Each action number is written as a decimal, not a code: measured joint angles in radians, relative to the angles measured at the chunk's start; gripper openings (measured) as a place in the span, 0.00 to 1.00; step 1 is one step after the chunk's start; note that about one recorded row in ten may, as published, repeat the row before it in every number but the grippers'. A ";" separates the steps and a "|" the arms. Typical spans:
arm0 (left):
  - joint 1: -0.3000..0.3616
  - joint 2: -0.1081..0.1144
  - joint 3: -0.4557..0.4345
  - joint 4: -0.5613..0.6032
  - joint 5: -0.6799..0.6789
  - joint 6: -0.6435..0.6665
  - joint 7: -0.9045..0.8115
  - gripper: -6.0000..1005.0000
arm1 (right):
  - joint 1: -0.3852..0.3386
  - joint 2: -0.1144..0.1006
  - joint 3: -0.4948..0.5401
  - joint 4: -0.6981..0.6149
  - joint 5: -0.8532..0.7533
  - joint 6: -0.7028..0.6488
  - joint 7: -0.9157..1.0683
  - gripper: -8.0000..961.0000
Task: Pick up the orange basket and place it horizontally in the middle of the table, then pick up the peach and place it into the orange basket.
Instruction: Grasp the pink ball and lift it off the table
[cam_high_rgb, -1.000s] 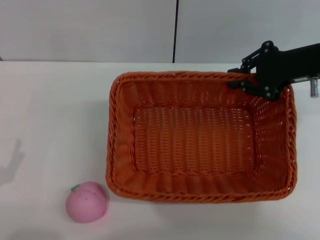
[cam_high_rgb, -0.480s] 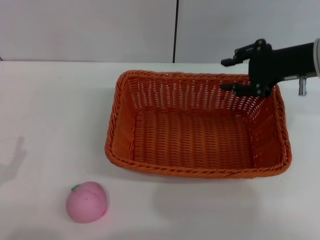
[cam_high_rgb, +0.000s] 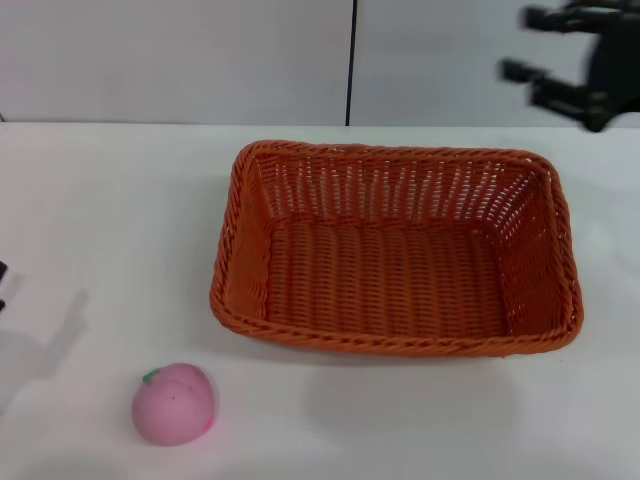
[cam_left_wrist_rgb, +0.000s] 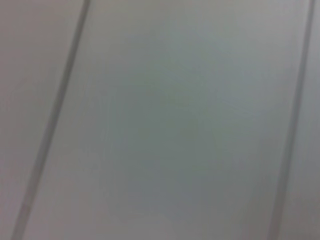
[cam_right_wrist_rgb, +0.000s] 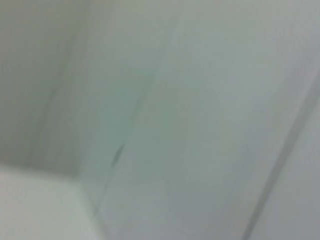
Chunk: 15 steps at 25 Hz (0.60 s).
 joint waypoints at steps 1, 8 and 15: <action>-0.014 -0.001 0.034 0.049 0.000 -0.018 -0.049 0.86 | -0.038 0.001 -0.003 0.015 0.081 -0.002 -0.002 0.52; -0.064 -0.001 0.258 0.260 0.000 -0.058 -0.287 0.86 | -0.213 0.002 0.003 0.228 0.466 -0.106 -0.106 0.52; -0.069 -0.004 0.359 0.319 0.000 -0.048 -0.312 0.86 | -0.240 0.002 0.061 0.563 0.644 -0.214 -0.291 0.52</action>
